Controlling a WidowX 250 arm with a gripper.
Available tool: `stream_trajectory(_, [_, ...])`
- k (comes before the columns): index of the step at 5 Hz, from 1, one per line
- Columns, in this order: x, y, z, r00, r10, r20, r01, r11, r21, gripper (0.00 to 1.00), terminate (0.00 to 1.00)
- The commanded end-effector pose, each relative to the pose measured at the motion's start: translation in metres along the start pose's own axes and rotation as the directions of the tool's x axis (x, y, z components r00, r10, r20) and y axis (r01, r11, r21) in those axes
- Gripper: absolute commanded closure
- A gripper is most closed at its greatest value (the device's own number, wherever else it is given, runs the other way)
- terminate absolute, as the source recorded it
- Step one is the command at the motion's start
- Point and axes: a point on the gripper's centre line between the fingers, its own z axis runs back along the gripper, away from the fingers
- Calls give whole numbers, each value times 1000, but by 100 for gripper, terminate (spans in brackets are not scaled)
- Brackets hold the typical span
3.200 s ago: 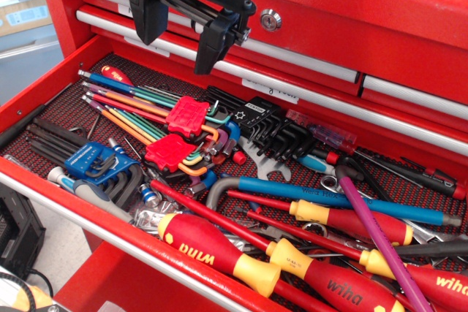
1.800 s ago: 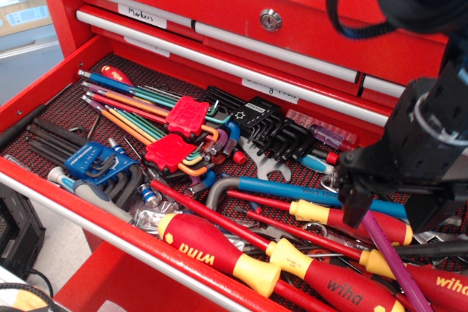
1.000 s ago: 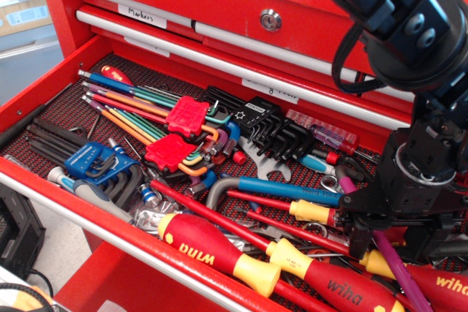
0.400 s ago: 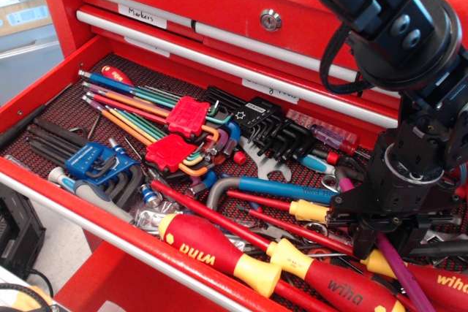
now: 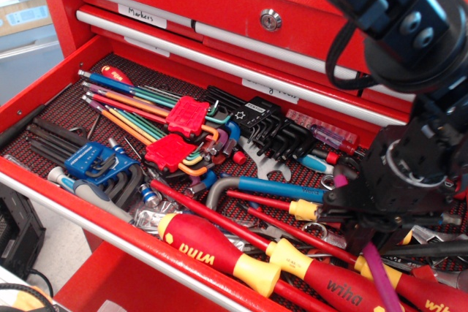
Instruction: Pick up violet Allen key
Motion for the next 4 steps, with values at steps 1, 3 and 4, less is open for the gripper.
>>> stream_trajectory(1, [20, 17, 78, 965, 94, 245, -114, 991, 70, 100, 0])
stream_trajectory(3, [39, 41, 127, 942, 90, 322, -139, 981, 133, 100, 0])
stream_trajectory(4, [42, 46, 139, 933, 60, 356, -124, 979, 159, 100, 100])
